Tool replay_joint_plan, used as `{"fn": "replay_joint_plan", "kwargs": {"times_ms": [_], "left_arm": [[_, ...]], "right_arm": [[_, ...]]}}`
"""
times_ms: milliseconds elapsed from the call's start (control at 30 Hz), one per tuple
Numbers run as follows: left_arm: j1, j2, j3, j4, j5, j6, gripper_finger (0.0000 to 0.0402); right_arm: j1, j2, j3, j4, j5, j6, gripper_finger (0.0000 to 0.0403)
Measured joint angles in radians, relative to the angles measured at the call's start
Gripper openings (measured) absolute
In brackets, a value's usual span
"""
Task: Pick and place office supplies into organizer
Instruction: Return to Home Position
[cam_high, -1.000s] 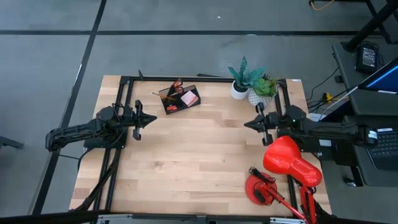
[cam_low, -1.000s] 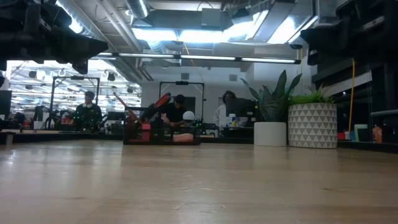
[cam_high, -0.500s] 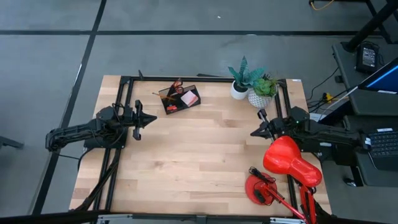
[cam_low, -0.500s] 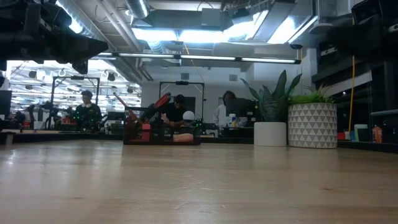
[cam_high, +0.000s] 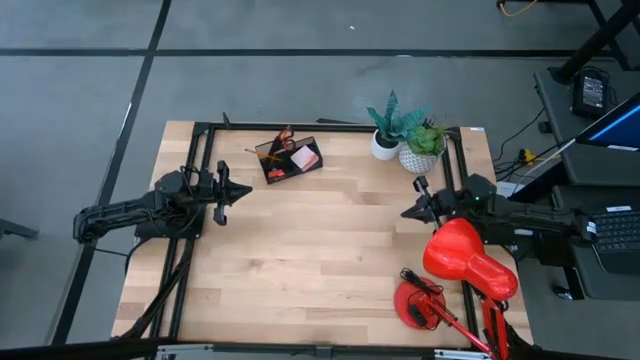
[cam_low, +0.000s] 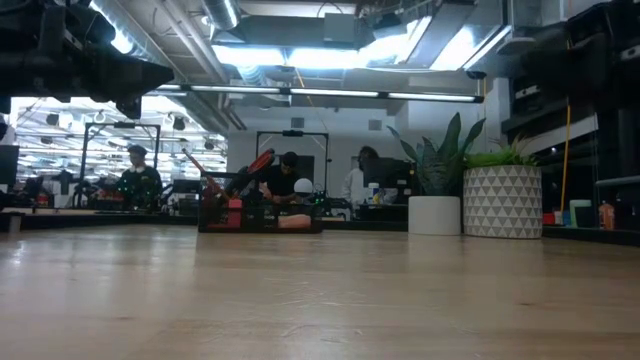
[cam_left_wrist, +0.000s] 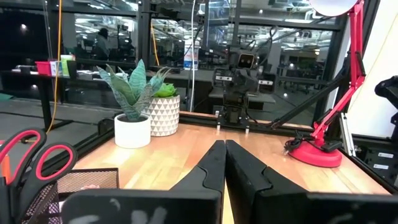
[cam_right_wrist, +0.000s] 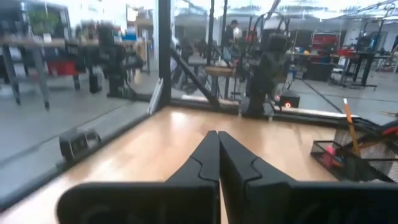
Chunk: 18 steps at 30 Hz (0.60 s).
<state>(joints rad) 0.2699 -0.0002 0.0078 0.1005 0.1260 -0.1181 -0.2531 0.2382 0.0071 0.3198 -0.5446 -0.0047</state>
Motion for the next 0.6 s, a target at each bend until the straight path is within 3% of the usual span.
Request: {"fn": "replay_joint_plan", "kwargs": {"times_ms": [333,467,600], "left_arm": [[0.000,0.000,0.000,0.000,0.000,0.000,0.0008],[0.000,0.000,0.000,0.000,0.000,0.000,0.0008],[0.000,0.000,0.000,0.000,0.000,0.000,0.0007]], "right_arm": [[0.000,0.001,0.000,-0.004,0.001,0.337,0.0003],[0.003,0.000,0.000,-0.018,0.001,0.310,0.0007],[0.059,-0.029,0.000,-0.149,0.024,0.137,0.0017]]}}
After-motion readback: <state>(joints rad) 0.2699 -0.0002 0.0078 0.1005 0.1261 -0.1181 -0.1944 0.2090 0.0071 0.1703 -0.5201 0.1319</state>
